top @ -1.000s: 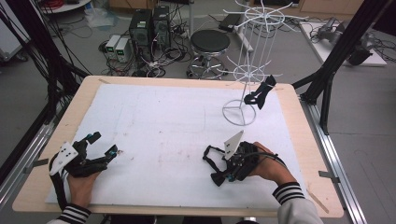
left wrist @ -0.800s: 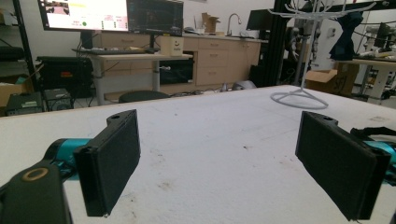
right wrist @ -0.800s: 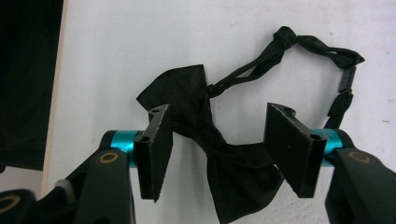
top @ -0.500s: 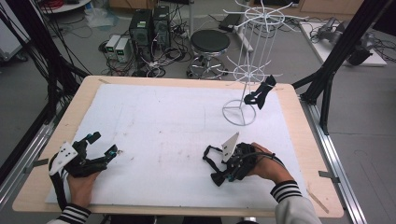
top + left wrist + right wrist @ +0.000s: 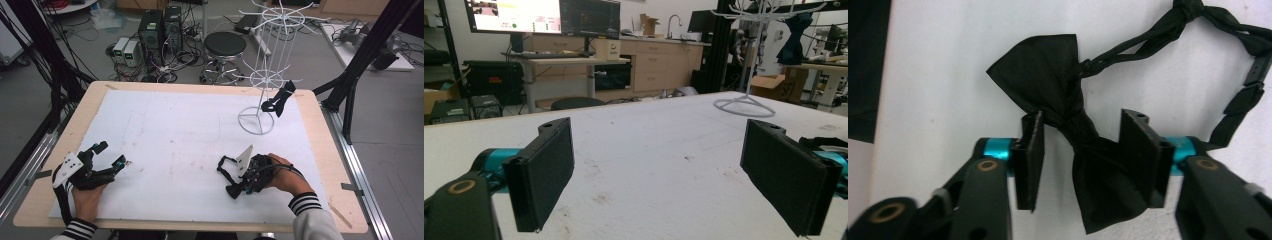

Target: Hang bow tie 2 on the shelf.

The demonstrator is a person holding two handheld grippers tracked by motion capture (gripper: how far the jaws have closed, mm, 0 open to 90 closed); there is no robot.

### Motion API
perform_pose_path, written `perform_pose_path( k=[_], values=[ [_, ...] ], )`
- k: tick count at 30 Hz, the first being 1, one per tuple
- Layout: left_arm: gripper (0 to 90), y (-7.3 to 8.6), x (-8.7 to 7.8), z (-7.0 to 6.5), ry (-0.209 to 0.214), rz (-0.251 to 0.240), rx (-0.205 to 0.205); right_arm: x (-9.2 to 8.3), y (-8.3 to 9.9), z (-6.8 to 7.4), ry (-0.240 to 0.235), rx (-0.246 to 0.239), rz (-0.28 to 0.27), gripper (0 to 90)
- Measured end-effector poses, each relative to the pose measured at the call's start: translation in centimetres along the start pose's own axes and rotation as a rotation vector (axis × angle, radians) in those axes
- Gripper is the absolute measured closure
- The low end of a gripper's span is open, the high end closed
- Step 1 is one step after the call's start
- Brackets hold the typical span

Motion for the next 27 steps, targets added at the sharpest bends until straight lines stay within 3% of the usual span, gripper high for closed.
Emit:
perform_pose_path(
  k=[9, 15, 17, 27],
  values=[
    [14.3, -0.02, 0.02, -0.03, 0.002, -0.002, 0.002, 0.07, 0.21, -0.26, 0.047, -0.025, 0.037, 70.7],
    [14.4, -0.02, 0.0, -0.02, 0.001, -0.002, 0.001, 0.08, 0.1, -0.33, 0.074, -0.019, 0.036, 76.9],
    [14.4, -0.01, 0.0, -0.02, 0.001, -0.002, 0.0, 0.07, 0.12, -0.22, 0.066, 0.003, 0.034, 77.4],
    [14.4, -0.01, 0.0, -0.01, 0.0, -0.002, -0.001, -0.4, -0.43, -0.21, 0.046, 0.034, -0.044, 77.4]
  ],
)
Point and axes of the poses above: each handheld gripper's, and its own axes: x roughly forward along the jaws, y roughly out of its underside, z roughly to its left, the point moved 10 cm from there along x, roughly forward along the jaws, and after that the axes turned 12 degrees about x, right-handed, at the moved point
